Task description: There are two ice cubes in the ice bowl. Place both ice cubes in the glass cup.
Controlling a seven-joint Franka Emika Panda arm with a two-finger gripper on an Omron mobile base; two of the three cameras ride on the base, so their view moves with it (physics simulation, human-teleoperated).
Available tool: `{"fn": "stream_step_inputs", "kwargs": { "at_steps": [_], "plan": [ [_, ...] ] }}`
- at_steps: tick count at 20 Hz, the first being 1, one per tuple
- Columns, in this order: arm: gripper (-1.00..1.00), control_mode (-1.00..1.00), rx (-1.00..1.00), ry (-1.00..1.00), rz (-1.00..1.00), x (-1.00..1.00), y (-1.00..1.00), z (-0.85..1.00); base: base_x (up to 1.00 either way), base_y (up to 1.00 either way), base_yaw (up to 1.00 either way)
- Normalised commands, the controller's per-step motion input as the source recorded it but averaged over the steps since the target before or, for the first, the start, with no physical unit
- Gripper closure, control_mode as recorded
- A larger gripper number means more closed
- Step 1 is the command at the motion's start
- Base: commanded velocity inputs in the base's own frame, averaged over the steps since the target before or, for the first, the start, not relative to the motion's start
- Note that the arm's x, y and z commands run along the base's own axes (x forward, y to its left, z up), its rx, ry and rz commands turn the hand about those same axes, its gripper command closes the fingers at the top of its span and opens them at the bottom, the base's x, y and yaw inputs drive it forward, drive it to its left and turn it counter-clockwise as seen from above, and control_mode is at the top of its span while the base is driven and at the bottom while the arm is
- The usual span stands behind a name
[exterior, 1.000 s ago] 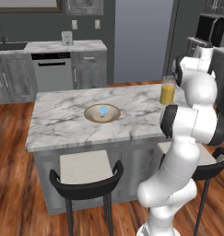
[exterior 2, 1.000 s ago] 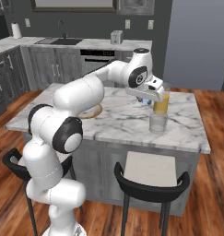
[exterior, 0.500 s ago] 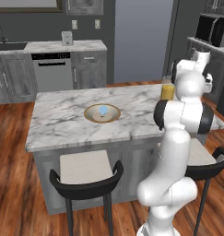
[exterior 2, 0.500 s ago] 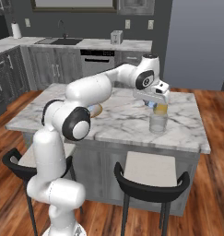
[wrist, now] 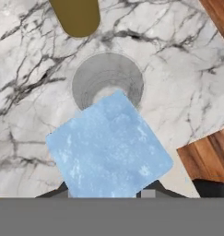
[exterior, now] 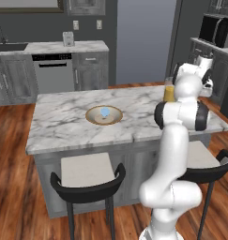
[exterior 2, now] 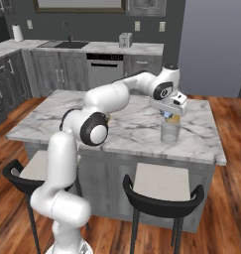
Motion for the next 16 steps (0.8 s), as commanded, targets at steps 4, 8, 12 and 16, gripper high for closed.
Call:
{"fn": "stream_step_inputs", "kwargs": {
  "at_steps": [4, 8, 12, 16],
  "plan": [
    [1.00, -1.00, 0.00, 0.00, 0.00, 0.54, -0.02, -0.24, 0.00, 0.00, 0.00],
    [1.00, -1.00, -0.01, 0.01, 0.00, 0.50, 0.00, -0.32, 0.00, 0.00, 0.00],
    [1.00, -1.00, -0.03, 0.02, 0.00, 0.41, 0.00, -0.42, 0.00, 0.00, 0.00],
    [1.00, -1.00, -0.03, 0.01, 0.00, 0.31, -0.01, -0.45, 0.00, 0.00, 0.00]
  ]
}}
